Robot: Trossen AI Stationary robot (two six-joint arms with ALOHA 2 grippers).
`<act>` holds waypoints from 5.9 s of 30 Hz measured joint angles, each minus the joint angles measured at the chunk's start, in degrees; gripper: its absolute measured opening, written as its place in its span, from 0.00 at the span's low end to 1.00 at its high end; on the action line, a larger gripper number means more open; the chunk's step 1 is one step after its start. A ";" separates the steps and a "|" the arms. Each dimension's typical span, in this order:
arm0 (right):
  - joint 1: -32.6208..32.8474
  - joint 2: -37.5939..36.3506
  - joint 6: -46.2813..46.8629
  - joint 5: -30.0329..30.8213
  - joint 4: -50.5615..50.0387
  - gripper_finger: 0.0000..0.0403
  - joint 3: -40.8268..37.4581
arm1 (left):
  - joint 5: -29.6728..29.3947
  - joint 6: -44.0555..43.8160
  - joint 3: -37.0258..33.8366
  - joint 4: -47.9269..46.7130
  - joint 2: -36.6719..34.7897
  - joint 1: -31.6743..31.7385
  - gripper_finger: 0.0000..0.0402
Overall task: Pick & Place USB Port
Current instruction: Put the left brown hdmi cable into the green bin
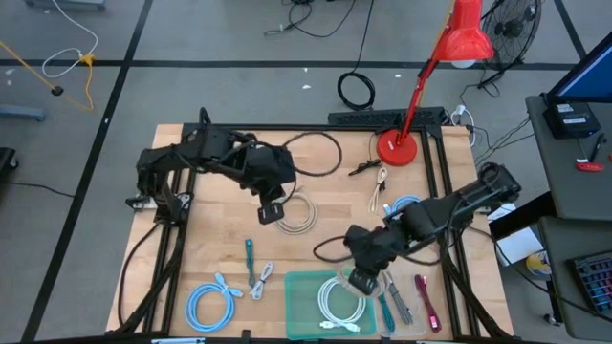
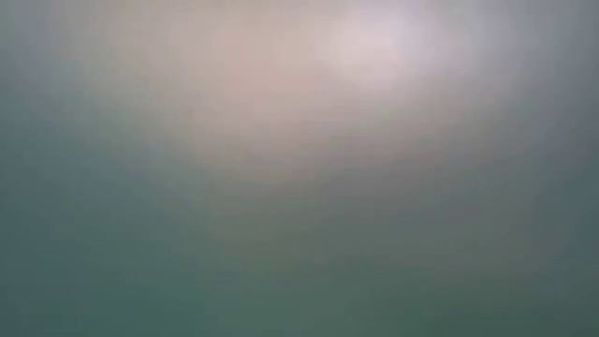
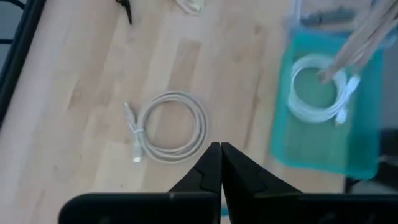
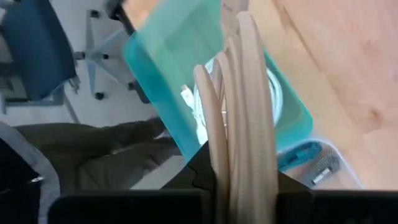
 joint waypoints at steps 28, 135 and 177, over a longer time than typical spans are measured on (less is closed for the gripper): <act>12.12 1.05 10.27 22.60 -15.44 0.04 15.79 | 45.89 16.56 -34.30 67.50 -6.79 5.41 0.01; 6.92 -1.51 -18.70 60.31 22.73 0.33 15.68 | -38.43 -27.82 -37.01 60.72 -22.86 -26.35 0.08; -4.50 -3.63 -24.06 13.62 99.26 0.47 -9.69 | -27.58 -0.21 -45.82 89.84 -33.13 -34.97 0.08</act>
